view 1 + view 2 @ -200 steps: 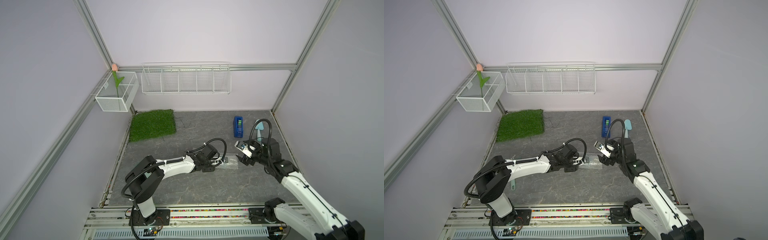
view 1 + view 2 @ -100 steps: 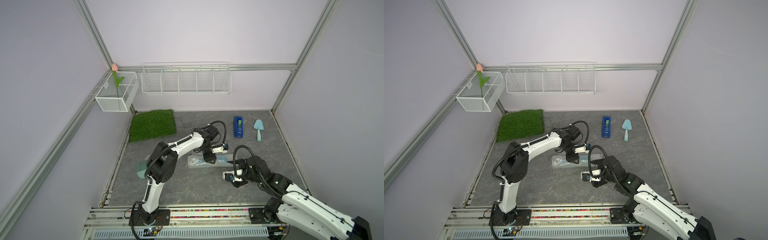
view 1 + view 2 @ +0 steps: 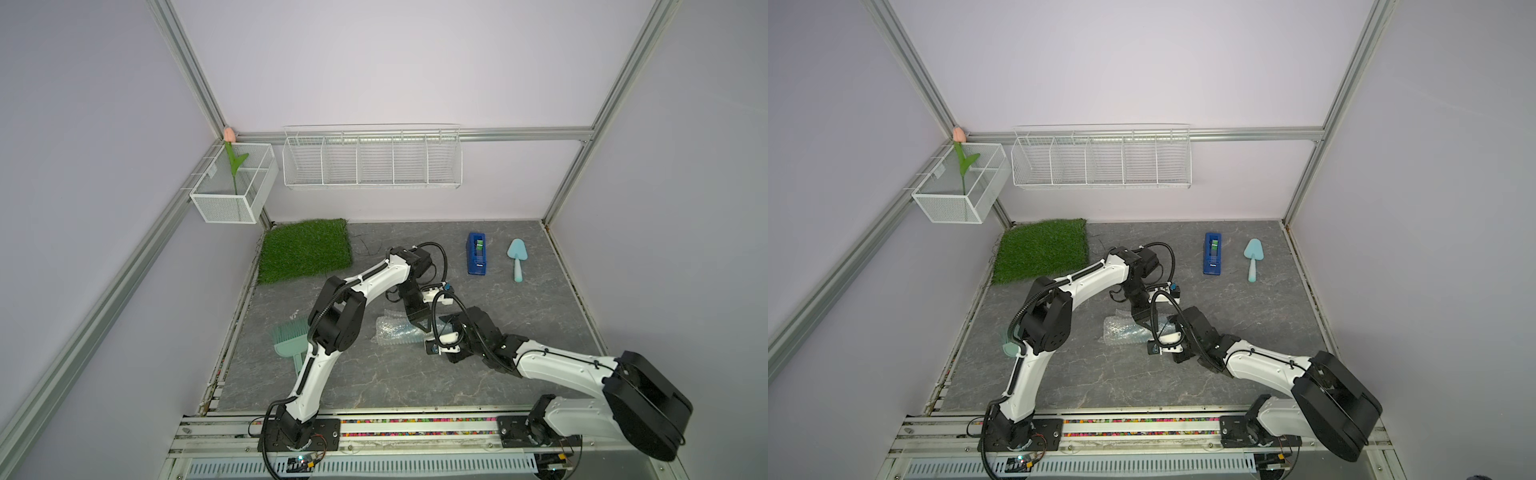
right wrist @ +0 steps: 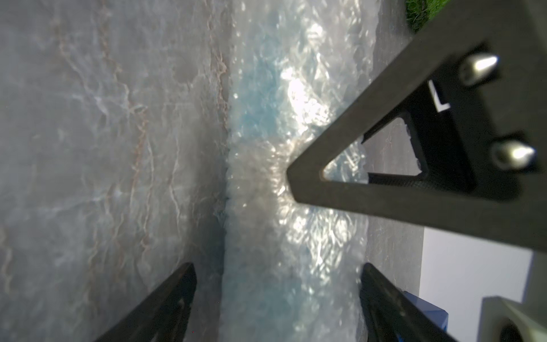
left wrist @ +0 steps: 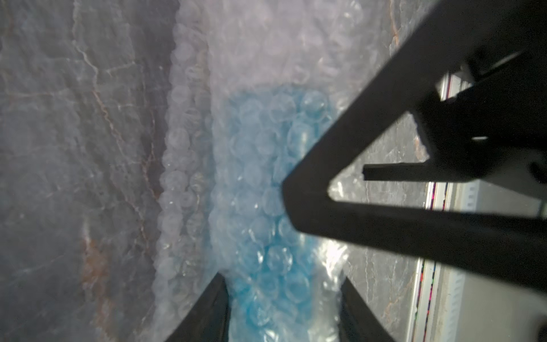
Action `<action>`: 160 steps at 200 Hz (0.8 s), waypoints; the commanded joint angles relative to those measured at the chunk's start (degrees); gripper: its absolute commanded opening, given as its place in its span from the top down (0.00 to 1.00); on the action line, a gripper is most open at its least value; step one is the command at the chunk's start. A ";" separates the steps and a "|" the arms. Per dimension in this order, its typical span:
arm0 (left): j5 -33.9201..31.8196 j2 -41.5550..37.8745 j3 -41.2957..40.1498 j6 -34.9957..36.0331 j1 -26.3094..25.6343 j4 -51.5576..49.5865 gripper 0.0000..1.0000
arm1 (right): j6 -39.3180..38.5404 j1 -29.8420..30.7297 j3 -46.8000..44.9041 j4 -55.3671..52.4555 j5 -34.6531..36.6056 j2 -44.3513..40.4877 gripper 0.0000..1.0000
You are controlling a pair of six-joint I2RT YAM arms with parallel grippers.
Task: Wrap wine bottles in bubble wrap
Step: Wrap the wine bottle in bubble wrap.
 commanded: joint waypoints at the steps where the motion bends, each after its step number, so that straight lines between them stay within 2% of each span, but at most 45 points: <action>1: -3.42 5.40 -2.72 1.13 -0.99 -8.14 0.50 | -0.72 -1.05 1.68 2.38 -0.88 1.97 0.02; 5: -3.63 5.40 -2.72 1.05 -0.95 -8.11 0.49 | -0.47 -1.27 1.72 2.30 -1.11 2.33 0.00; 25: -4.29 5.08 -2.54 0.74 -0.59 -7.64 0.46 | -0.24 -1.95 2.55 0.14 -1.15 3.96 0.17; 74: -6.45 2.99 -2.95 -0.34 -0.24 -5.20 0.31 | 0.54 -2.57 5.10 -7.11 -1.80 6.46 0.44; 96: -8.13 0.82 -4.18 -1.69 0.02 -2.41 0.25 | 1.31 -3.55 7.58 -12.92 -4.47 7.51 0.64; 113: -9.38 -1.42 -5.53 -2.73 0.20 0.10 0.23 | 1.09 -3.64 6.47 -11.61 -4.49 7.54 0.92; 160: -14.34 -9.68 -10.46 -6.45 1.53 9.05 0.12 | 0.92 -4.56 5.90 -11.73 -4.53 7.28 0.93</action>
